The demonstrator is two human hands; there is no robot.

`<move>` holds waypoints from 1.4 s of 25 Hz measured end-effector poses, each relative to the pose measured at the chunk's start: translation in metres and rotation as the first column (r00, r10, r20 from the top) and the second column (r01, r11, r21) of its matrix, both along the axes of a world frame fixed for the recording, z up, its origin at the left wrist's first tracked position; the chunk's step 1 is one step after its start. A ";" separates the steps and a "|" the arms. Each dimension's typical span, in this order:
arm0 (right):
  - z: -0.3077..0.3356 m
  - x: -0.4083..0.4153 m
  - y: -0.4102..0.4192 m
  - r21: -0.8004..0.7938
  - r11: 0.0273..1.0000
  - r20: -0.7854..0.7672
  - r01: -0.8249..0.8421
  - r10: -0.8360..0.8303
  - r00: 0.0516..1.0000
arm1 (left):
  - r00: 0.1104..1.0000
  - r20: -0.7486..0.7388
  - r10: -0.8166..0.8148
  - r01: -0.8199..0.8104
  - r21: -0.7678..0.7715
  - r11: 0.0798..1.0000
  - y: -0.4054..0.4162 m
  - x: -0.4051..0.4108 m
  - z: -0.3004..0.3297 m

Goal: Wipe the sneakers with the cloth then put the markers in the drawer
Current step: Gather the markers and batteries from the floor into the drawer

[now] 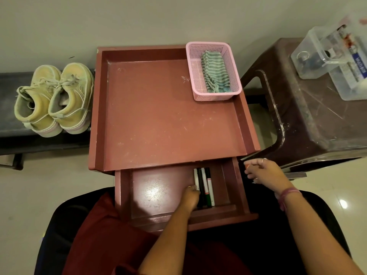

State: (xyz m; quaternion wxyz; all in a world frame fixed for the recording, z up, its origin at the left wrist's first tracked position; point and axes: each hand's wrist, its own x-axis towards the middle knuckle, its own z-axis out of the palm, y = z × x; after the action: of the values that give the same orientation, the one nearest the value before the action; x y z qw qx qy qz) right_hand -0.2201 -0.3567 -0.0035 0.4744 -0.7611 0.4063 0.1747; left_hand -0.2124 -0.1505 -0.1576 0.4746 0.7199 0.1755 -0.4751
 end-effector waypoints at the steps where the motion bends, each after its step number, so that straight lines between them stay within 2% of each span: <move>1: -0.004 -0.002 -0.003 0.060 0.993 -0.001 0.106 -0.106 0.994 | 1.000 -0.008 -0.015 0.015 -0.007 1.000 -0.003 0.000 -0.001; 4: -0.018 -0.002 -0.006 0.111 0.962 -0.036 0.248 -0.245 0.969 | 0.997 -0.044 -0.069 0.069 -0.009 0.998 -0.012 -0.002 0.002; 8: -0.030 -0.001 -0.008 0.037 0.975 -0.058 0.218 -0.215 0.975 | 0.992 -0.046 -0.118 0.114 -0.088 0.990 -0.024 -0.005 0.012; 11: -0.033 0.001 -0.008 0.021 0.980 -0.061 0.198 -0.196 0.979 | 0.993 -0.069 -0.094 0.086 -0.116 0.990 -0.030 -0.006 0.011; 17: -0.038 0.004 -0.001 0.026 0.983 -0.052 0.182 -0.180 0.982 | 0.986 -0.077 -0.145 0.133 -0.144 0.981 -0.029 -0.010 0.008; 22: -0.041 0.004 0.001 0.021 0.983 -0.051 0.184 -0.183 0.982 | 0.980 -0.078 -0.182 0.170 -0.136 0.976 -0.035 -0.010 0.009; 32: -0.036 0.010 0.006 0.008 0.982 -0.024 0.188 -0.188 0.982 | 0.985 -0.073 -0.156 0.145 -0.141 0.979 -0.029 -0.004 0.001; 35: -0.030 0.005 0.015 0.014 0.986 -0.027 0.167 -0.167 0.986 | 0.990 -0.016 -0.140 0.139 -0.068 0.988 -0.018 -0.001 0.013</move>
State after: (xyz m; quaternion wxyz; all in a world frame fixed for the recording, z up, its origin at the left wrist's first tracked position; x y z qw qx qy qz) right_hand -0.2148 -0.3414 -0.0337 0.4884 -0.7183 0.4732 0.1472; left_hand -0.2131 -0.1683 -0.1450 0.4621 0.7092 0.1137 -0.5201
